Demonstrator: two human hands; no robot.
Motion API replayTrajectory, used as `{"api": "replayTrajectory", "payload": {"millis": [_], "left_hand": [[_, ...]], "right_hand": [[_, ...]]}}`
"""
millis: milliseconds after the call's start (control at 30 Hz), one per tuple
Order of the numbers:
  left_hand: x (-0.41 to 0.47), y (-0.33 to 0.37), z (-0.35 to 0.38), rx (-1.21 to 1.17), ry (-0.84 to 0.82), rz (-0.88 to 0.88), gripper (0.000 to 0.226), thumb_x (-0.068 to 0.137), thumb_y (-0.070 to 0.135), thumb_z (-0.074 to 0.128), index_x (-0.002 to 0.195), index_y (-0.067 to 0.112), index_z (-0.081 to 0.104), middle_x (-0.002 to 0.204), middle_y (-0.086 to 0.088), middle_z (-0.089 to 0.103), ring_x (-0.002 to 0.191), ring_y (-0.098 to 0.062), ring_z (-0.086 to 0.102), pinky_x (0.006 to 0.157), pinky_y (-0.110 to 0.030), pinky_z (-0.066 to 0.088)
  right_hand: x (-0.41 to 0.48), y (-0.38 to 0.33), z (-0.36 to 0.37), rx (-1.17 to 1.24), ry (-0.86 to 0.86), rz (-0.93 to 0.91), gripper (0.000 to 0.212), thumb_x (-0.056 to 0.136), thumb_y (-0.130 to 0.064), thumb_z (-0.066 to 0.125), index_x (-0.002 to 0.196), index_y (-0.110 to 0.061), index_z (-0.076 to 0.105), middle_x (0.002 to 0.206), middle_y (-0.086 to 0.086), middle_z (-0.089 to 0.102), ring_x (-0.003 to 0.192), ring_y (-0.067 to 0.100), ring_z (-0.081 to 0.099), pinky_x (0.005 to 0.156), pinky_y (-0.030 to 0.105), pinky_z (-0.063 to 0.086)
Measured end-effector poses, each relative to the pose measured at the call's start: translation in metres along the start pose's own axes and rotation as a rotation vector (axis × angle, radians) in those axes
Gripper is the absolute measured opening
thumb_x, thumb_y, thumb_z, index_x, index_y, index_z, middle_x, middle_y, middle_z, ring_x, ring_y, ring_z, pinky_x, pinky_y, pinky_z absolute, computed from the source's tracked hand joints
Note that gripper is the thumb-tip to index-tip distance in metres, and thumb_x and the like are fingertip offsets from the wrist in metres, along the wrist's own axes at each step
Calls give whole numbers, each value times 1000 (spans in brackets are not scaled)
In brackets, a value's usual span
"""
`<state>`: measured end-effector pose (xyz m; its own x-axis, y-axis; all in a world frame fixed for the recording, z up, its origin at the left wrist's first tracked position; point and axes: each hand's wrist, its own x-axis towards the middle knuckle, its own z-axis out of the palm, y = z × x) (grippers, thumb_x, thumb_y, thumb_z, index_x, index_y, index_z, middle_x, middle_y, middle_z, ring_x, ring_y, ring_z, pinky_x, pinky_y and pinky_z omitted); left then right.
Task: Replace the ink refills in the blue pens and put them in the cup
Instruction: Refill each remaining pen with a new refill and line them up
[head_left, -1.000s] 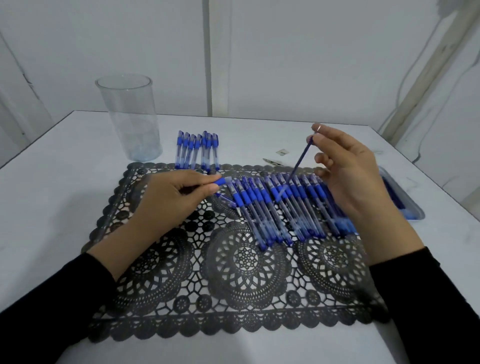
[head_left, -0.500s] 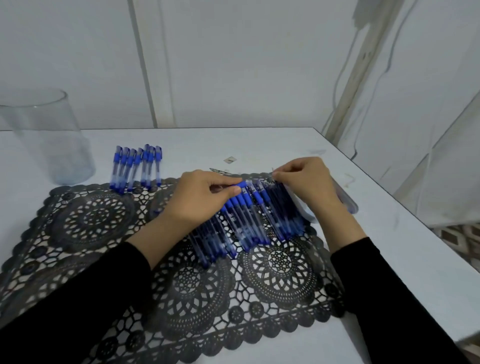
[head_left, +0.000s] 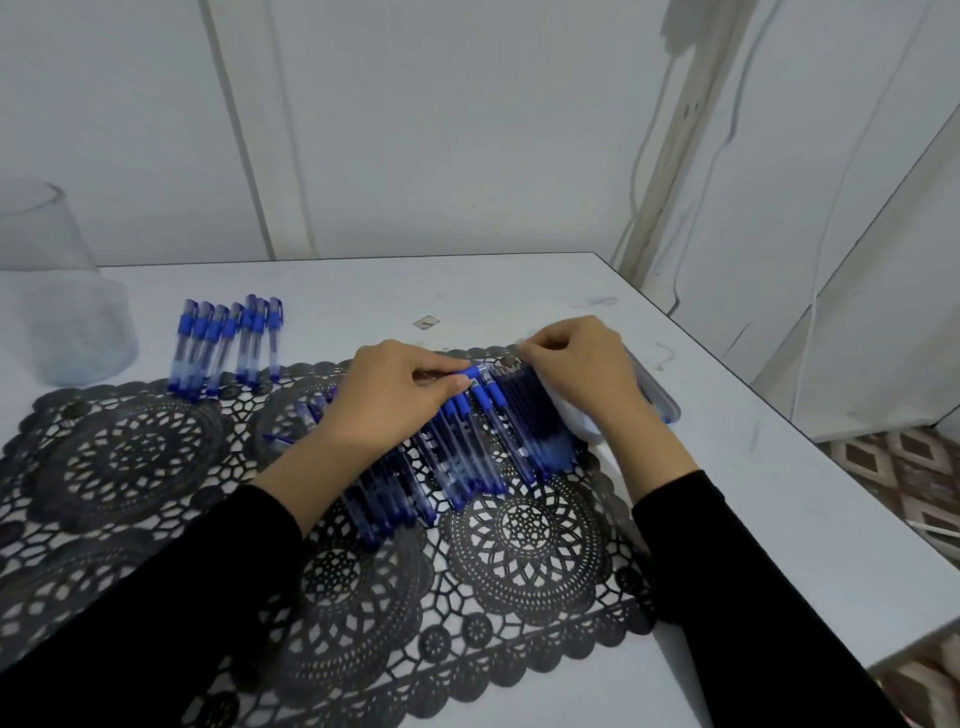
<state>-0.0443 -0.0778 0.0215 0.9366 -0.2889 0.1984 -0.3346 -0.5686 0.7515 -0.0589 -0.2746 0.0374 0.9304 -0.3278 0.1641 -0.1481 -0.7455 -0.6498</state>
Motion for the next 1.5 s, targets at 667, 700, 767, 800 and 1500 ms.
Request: {"api": "replayTrajectory", "payload": {"millis": [667,700,767,800,1500], "left_hand": [[16,16,34,-99,-51,-9,22,88,29,74,110,29,75,103,12,74,71,22,55,65,7,37],[15,15,34,-99,-52,-10,23,88,29,74,110,29,75,103,13,74,71,23,55,65,7,37],[15,15,34,-101,-55,-14,23,88,29,74,111,30,75,104,13,74,71,23,55,65,7,36],[15,14,34,-101,-55,-15,23,88,29,74,111,30,75,103,13,74,72,22,55,64,7,36],[8,10,24,-237,40,20,17,88,28,74,103,35,76,74,15,71,69,4,64,64,-8,45]], "right_hand": [[18,59,-23,-445,26,1,17,87,-20,59,86,-15,75,92,5,71,91,27,61,74,37,55],[18,60,-22,-433,24,3,17,86,-18,59,86,-13,75,92,6,71,91,28,62,74,38,55],[19,59,-21,-387,13,-1,17,86,-15,58,87,-11,75,93,7,71,92,28,63,76,39,55],[18,58,-21,-360,4,-2,18,86,-14,57,89,-11,75,95,6,71,94,27,63,78,39,55],[8,37,-39,648,-38,140,21,90,-4,63,103,-16,74,77,-3,67,55,7,48,56,19,39]]}}
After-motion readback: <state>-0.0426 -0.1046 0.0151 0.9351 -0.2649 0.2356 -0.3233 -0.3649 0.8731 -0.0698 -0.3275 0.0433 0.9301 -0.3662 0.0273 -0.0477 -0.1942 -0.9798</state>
